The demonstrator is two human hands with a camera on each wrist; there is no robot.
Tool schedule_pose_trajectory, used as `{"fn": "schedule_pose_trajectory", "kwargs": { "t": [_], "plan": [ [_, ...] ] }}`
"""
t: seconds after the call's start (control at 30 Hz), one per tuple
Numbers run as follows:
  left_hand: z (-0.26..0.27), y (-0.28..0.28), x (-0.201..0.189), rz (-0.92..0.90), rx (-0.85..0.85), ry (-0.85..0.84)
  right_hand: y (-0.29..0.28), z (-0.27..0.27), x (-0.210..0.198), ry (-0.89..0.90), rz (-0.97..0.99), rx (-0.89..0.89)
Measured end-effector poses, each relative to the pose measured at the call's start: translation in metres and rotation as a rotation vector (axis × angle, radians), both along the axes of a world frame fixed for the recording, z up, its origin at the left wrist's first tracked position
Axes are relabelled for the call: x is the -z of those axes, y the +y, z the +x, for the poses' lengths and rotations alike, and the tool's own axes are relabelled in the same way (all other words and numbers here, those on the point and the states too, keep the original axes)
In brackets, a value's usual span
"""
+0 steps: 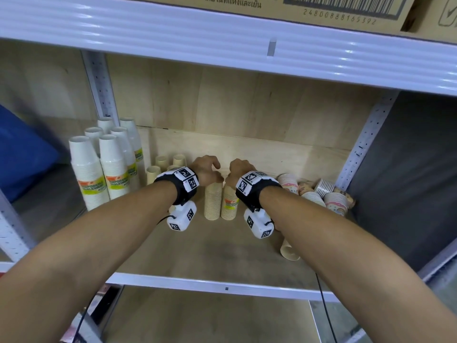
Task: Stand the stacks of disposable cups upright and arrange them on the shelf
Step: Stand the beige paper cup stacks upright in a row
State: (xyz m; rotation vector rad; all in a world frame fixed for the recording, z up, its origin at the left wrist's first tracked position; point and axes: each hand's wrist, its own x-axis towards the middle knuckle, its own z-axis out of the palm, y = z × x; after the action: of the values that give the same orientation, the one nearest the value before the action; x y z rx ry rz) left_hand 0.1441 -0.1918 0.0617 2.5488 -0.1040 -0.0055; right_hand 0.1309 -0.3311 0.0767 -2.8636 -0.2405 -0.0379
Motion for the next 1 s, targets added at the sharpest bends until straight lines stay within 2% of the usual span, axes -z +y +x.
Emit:
{"fn": "schedule_pose_trajectory", "kwargs": {
  "t": [0.17, 0.3, 0.43, 0.47, 0.57, 0.7, 0.83, 1.0],
  "plan": [
    [-0.001, -0.001, -0.006, 0.077, 0.018, -0.046, 0.001, 0.007, 0.002, -0.054, -0.014, 0.039],
    [-0.002, -0.002, -0.005, 0.082, 0.011, -0.060, -0.003, 0.013, -0.002, 0.042, 0.007, 0.023],
    [-0.003, -0.005, -0.007, 0.104, -0.013, -0.043, -0.004, 0.015, 0.000, 0.050, 0.006, 0.008],
    [-0.004, -0.007, -0.008, 0.119, -0.009, -0.040, -0.002, 0.015, 0.002, 0.040, 0.027, 0.011],
    [-0.003, -0.009, -0.010, 0.178, 0.022, -0.053, 0.004, 0.013, 0.003, -0.158, 0.003, 0.054],
    [0.001, -0.009, -0.011, 0.230, 0.078, -0.043, 0.003, 0.019, 0.021, -0.128, -0.022, 0.026],
    [0.003, -0.005, -0.012, 0.234, 0.074, -0.037, 0.003, 0.015, 0.009, -0.204, -0.002, 0.037],
    [0.006, 0.001, -0.014, 0.236, 0.135, 0.009, 0.000, 0.024, 0.010, -0.032, -0.004, 0.030]
  ]
}}
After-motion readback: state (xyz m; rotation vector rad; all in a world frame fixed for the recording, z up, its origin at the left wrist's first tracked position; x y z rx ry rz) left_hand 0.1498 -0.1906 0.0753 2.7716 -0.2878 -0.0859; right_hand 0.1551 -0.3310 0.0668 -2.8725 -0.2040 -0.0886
